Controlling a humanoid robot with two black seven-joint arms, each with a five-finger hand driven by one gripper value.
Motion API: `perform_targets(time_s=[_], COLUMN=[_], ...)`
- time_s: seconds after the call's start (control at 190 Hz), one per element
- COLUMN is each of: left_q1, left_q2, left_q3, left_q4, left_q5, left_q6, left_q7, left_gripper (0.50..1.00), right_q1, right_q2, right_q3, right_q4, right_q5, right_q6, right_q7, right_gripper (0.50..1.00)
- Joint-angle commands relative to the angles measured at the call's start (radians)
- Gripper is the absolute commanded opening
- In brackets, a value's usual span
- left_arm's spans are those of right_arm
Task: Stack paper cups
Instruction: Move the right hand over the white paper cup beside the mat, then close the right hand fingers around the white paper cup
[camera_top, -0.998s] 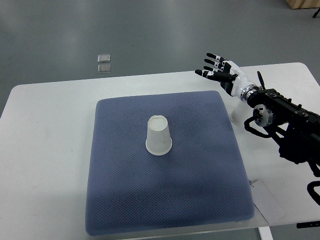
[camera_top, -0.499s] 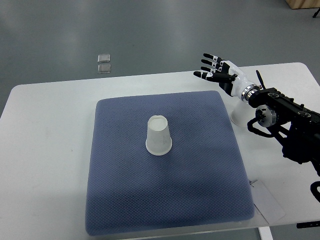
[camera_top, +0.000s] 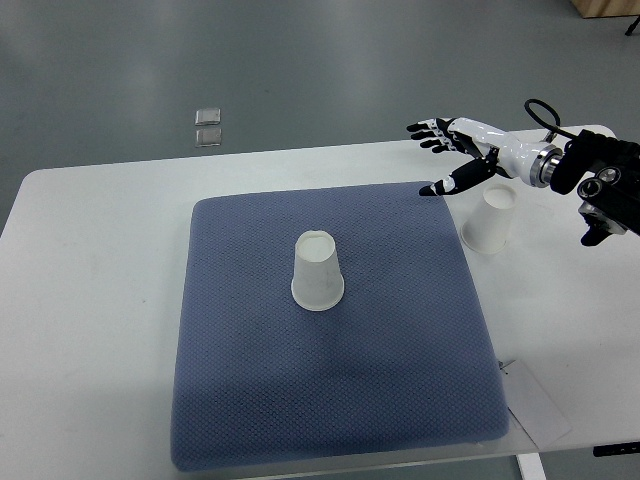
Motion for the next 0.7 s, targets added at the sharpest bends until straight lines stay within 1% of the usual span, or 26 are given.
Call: perform_targets(time_s=[0.0, 0.126, 0.236, 0.389, 0.499, 0.588, 0.694], left_q1=[0.000, 0.000, 0.000, 0.000, 0.000, 0.000, 0.000], left_q2=[0.000, 0.000, 0.000, 0.000, 0.000, 0.000, 0.000], left_q3=[0.000, 0.000, 0.000, 0.000, 0.000, 0.000, 0.000], left_q4=[0.000, 0.000, 0.000, 0.000, 0.000, 0.000, 0.000], left_q5=[0.000, 0.000, 0.000, 0.000, 0.000, 0.000, 0.000], left_q6=[0.000, 0.000, 0.000, 0.000, 0.000, 0.000, 0.000], left_q7=[0.001, 0.001, 0.001, 0.001, -0.001, -0.001, 0.001], left_gripper=[1.000, 1.000, 1.000, 1.000, 1.000, 1.000, 1.000], right_q1=[0.034, 0.072, 0.078, 0.080, 0.084, 0.098, 0.100], right_q2=[-0.047, -0.082, -0.102, -0.103, -0.091, -0.080, -0.059], right_q3=[-0.057, -0.128, -0.169, -0.204, -0.244, -0.286, -0.304], right_q4=[0.020, 0.020, 0.020, 0.002, -0.041, -0.072, -0.107], right_q5=[-0.127, -0.297, -0.376, -0.411, -0.457, -0.468, -0.469], right_q6=[0.013, 0.013, 0.002, -0.007, -0.050, -0.101, -0.122], right_q7=[0.010, 0.047, 0.050, 0.050, 0.050, 0.050, 0.050], right_gripper=[0.915, 0.915, 0.915, 0.913, 0.911, 0.909, 0.905])
